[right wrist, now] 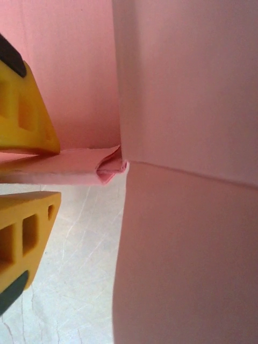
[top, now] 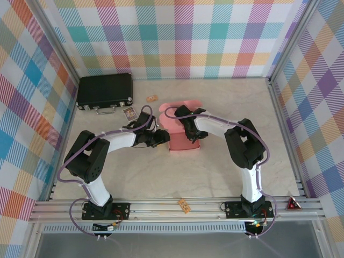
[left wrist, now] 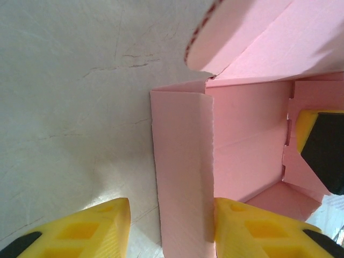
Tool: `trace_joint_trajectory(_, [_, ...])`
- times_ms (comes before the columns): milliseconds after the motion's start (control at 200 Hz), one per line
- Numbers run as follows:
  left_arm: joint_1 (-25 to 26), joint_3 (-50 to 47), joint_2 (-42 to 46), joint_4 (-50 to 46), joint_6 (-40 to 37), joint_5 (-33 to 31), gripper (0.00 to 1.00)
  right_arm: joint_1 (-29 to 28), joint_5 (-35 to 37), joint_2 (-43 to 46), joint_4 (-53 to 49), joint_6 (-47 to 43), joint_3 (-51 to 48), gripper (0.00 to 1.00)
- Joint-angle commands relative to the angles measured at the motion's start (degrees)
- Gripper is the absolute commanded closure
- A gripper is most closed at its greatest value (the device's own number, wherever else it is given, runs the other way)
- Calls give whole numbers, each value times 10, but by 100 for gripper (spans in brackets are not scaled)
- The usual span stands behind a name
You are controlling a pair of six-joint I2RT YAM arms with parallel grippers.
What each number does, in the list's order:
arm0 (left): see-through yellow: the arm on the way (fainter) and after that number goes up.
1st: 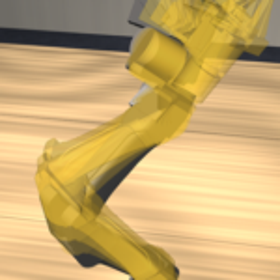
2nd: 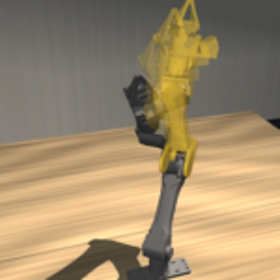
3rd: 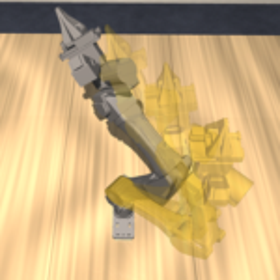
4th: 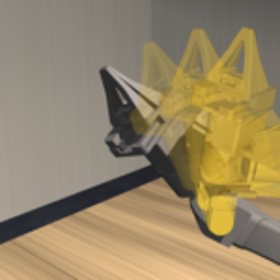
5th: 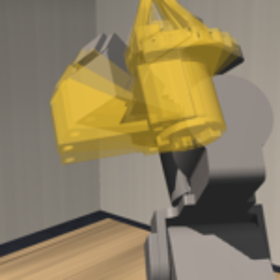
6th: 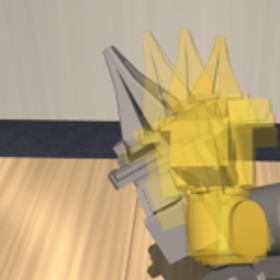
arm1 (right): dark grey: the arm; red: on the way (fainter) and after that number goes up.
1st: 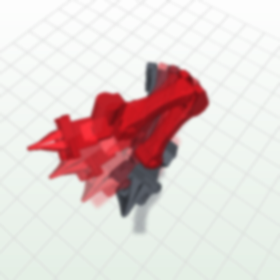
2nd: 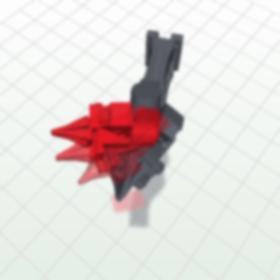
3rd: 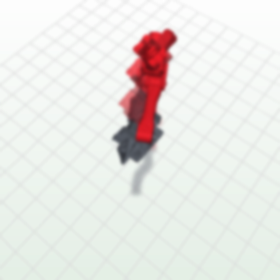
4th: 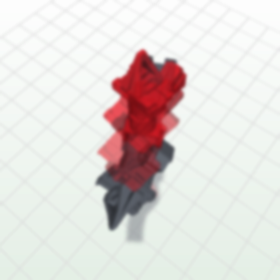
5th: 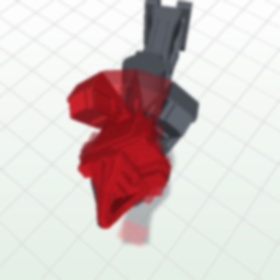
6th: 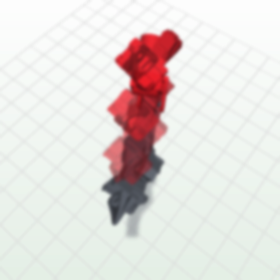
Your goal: Fold the paper box
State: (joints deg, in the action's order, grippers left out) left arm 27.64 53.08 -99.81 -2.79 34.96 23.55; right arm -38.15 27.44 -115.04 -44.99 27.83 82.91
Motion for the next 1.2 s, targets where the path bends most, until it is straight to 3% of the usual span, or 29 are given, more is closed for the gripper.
trace_joint_trajectory(0, [4, 10, -4, -10, -3, 12, 56, 7, 6, 26, -23, 7, -7, 70])
trace_joint_trajectory(130, [5, 10, -7, -7, -2, 14, 56, 6, 2, 31, -30, 8, -8, 65])
trace_joint_trajectory(465, [6, 10, -10, -4, -2, 17, 56, 5, -44, 61, -46, 8, -38, 64])
trace_joint_trajectory(665, [8, 11, -12, 0, -2, 21, 56, 5, -70, 85, -38, 7, -58, 59])
trace_joint_trajectory(1195, [21, 6, -3, 1, -7, 39, 56, 20, -58, 38, 16, -33, -25, 65])
